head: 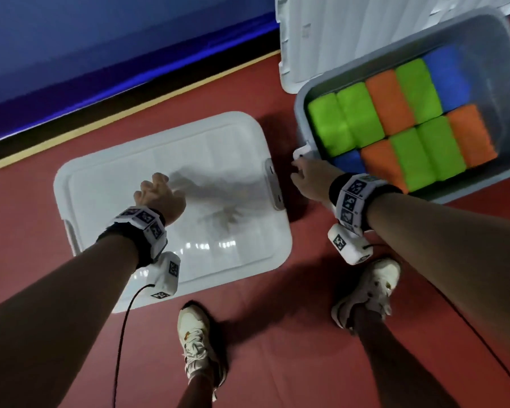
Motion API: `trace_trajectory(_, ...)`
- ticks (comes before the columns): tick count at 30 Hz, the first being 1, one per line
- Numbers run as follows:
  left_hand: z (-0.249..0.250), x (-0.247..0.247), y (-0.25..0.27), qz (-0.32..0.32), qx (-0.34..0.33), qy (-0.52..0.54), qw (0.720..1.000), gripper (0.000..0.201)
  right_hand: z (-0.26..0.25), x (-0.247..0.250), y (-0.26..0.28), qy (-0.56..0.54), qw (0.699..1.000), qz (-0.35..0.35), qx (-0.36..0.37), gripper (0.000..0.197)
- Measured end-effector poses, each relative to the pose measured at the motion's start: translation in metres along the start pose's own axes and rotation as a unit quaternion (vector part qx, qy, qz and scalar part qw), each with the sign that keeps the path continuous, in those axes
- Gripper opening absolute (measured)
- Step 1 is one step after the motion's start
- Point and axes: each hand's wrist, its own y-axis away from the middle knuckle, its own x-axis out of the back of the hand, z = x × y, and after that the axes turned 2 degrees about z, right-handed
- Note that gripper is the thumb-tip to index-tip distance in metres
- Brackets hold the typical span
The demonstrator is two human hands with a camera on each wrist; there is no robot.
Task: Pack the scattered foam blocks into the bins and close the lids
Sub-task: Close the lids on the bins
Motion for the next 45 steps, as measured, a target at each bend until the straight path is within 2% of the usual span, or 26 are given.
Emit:
trace_trajectory(2, 0.051, -0.013, 0.021, -0.019, -0.004, 0.003, 1.0, 0.047, 0.038, 0.04, 0.017, -0.01, 1.0, -0.013, 0.018, 0.019)
trace_trajectory(4, 0.109, -0.015, 0.039, -0.037, 0.002, -0.002, 0.999, 0.053, 0.086, 0.093, 0.03, 0.033, 0.999, -0.016, 0.027, 0.013)
trace_trajectory(7, 0.181, -0.003, 0.05, -0.039, 0.023, 0.012, 0.999, 0.061, 0.16, 0.173, 0.028, 0.057, 0.998, -0.015, 0.013, 0.02)
trace_trajectory(9, 0.227, 0.013, 0.048, -0.009, 0.008, 0.035, 0.999, 0.066, 0.201, 0.234, 0.023, 0.07, 0.997, 0.013, -0.019, 0.023)
trace_trajectory(11, 0.266, 0.034, 0.039, 0.02, -0.017, 0.05, 0.998, 0.073, 0.231, 0.289, 0.017, 0.077, 0.993, 0.066, -0.052, 0.027)
trace_trajectory(14, 0.315, 0.069, 0.014, 0.024, -0.056, 0.053, 0.997, 0.066, 0.253, 0.34, 0.001, 0.1, 0.987, 0.092, -0.084, 0.035)
trace_trajectory(18, 0.367, 0.109, -0.025, 0.072, -0.096, 0.041, 0.992, 0.066, 0.247, 0.373, -0.025, 0.108, 0.986, 0.091, -0.086, 0.035)
trace_trajectory(24, 0.427, 0.141, -0.09, 0.1, -0.149, 0.01, 0.984, 0.066, 0.223, 0.413, -0.085, 0.104, 0.985, 0.117, -0.073, 0.057)
trace_trajectory(28, 0.453, 0.149, -0.118, 0.094, -0.215, -0.045, 0.971, 0.078, 0.216, 0.409, -0.131, 0.098, 0.989, 0.089, -0.066, 0.061)
trace_trajectory(31, 0.472, 0.146, -0.135, 0.079, -0.189, -0.089, 0.975, 0.077, 0.218, 0.397, -0.149, 0.085, 0.992, 0.076, -0.052, 0.07)
trace_trajectory(35, 0.488, 0.144, -0.132, 0.102, -0.155, -0.177, 0.967, 0.044, 0.238, 0.386, -0.159, 0.042, 0.997, 0.062, -0.033, 0.082)
trace_trajectory(37, 0.497, 0.135, -0.123, 0.051, -0.156, -0.21, 0.964, 0.042, 0.25, 0.388, -0.155, 0.024, 0.997, 0.065, -0.035, 0.081)
trace_trajectory(39, 0.498, 0.118, -0.117, 0.015, -0.154, -0.18, 0.971, 0.038, 0.257, 0.396, -0.151, 0.036, 0.997, 0.064, -0.039, 0.078)
trace_trajectory(41, 0.501, 0.105, -0.105, -0.009, -0.162, -0.129, 0.978, 0.043, 0.266, 0.407, -0.146, 0.074, 0.993, 0.078, -0.05, 0.078)
trace_trajectory(45, 0.504, 0.096, -0.087, 0.024, -0.145, -0.059, 0.987, 0.042, 0.274, 0.429, -0.148, 0.159, 0.977, 0.129, -0.057, 0.081)
